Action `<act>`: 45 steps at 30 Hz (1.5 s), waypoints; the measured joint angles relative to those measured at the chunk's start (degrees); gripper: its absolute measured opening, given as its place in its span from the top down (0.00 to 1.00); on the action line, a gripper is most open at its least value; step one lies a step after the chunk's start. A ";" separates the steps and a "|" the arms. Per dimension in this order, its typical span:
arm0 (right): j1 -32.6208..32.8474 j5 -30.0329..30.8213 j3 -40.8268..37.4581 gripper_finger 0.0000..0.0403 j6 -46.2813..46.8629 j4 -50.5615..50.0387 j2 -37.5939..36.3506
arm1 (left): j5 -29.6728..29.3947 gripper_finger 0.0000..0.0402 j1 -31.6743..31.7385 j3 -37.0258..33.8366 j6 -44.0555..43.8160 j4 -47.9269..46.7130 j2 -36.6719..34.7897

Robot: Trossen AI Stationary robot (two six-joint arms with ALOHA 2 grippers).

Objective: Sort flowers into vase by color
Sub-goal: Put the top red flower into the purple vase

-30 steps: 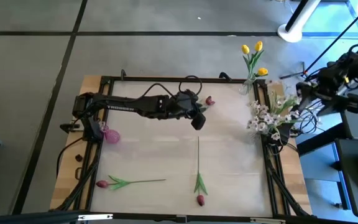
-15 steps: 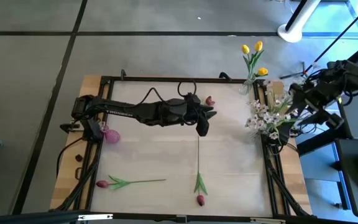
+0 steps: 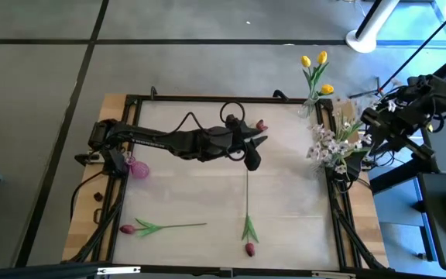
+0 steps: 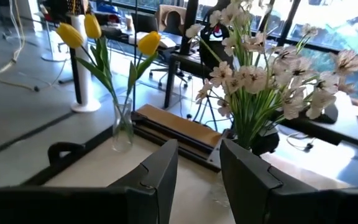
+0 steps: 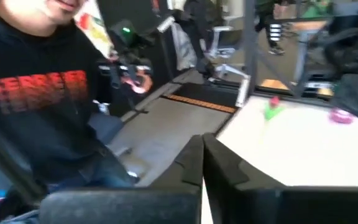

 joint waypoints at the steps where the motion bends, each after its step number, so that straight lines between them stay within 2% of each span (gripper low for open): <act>1: -0.01 1.12 0.12 0.98 -0.04 -0.88 0.00 | -0.05 0.71 0.00 0.00 0.52 0.00 0.00; 4: 0.00 4.16 0.29 0.94 0.14 -1.71 -0.04 | -0.01 0.71 0.04 0.00 1.79 0.04 0.00; 9: 0.00 4.59 0.29 0.91 0.33 -0.09 -0.04 | 0.82 0.71 1.21 0.00 2.31 -1.46 0.00; 16: 0.00 8.58 2.91 0.88 -2.24 12.21 -0.04 | 10.26 0.71 9.91 0.00 -4.86 -11.41 -0.04; 19: -0.01 9.86 4.06 0.82 -5.97 19.02 -0.04 | 14.63 0.68 13.93 0.00 -5.12 -14.88 0.49; 24: -0.01 9.83 6.24 0.63 -16.26 28.08 0.02 | 21.84 0.59 17.63 0.07 -4.82 -17.29 5.47; 28: 0.00 9.82 7.74 0.48 -23.14 33.17 0.19 | 21.21 0.52 18.94 -0.04 -1.43 -19.43 10.98; 31: -0.02 9.84 8.05 0.39 -27.19 35.38 0.39 | 17.92 0.51 19.13 0.00 2.83 -20.13 14.25; 33: 0.00 9.84 8.05 0.35 -28.33 36.01 0.42 | 18.77 0.52 19.65 0.00 2.86 -20.73 16.67; 39: 0.00 10.87 8.09 0.29 -28.35 34.87 0.42 | 22.50 0.57 22.20 0.00 -1.31 -20.85 21.37; 43: -0.01 10.89 8.07 0.29 -28.33 33.03 0.42 | 23.26 0.60 22.35 0.00 -0.63 -20.86 24.19; 45: 0.00 10.89 8.07 0.29 -28.34 32.99 0.42 | 21.46 0.63 21.42 0.02 0.68 -20.83 24.46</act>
